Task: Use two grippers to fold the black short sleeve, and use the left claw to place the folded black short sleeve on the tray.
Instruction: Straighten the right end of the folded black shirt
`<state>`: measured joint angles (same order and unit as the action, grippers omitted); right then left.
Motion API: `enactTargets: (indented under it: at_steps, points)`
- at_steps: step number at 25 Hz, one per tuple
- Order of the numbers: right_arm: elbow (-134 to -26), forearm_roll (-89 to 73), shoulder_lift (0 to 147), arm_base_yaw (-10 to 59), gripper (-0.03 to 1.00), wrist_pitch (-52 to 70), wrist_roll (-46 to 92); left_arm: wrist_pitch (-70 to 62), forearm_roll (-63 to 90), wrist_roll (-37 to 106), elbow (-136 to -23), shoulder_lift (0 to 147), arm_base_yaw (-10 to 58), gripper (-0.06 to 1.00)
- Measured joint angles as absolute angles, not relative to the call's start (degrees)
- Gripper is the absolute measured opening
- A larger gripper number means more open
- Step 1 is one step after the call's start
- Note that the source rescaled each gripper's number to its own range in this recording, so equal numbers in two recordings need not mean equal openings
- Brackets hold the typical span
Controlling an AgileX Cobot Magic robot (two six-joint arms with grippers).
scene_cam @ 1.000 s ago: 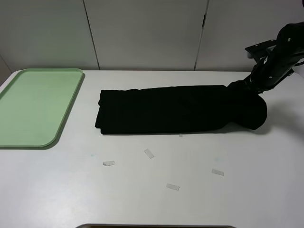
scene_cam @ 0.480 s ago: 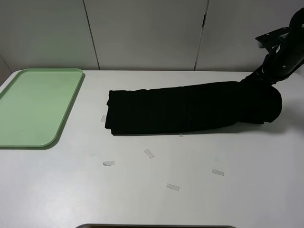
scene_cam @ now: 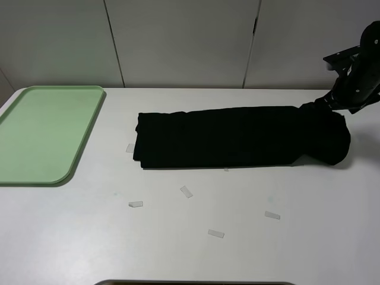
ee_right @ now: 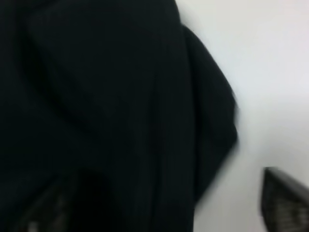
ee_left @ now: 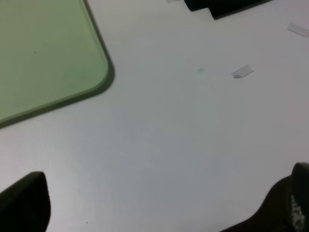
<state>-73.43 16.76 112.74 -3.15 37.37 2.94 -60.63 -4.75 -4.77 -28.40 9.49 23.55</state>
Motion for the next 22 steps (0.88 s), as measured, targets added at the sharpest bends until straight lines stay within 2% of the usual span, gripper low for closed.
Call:
enactTargets:
  at_steps: [2, 4, 10, 17, 22]
  points:
    - [-73.4, 18.0, 112.6, -3.2, 0.96, 38.4, 1.9, -60.6, -4.7, -4.8, -28.4, 9.5, 23.6, 0.98]
    - [-73.4, 18.4, 112.5, -3.7, 0.99, 38.7, 1.3, -60.6, -4.7, -4.8, -28.4, 9.5, 23.6, 0.98]
    - [-73.4, 15.4, 112.3, -8.2, 1.00, 38.3, 1.1, -60.6, -4.7, -4.8, -28.4, 9.5, 23.6, 0.98]
    - [-73.4, 4.3, 113.5, -13.2, 1.00, 35.4, 9.7, -60.6, -4.7, -4.8, -28.4, 9.5, 23.6, 0.98]
    - [-73.4, -1.8, 116.9, -14.1, 1.00, 34.9, 14.3, -60.6, -4.7, -4.8, -28.4, 9.5, 23.6, 0.98]
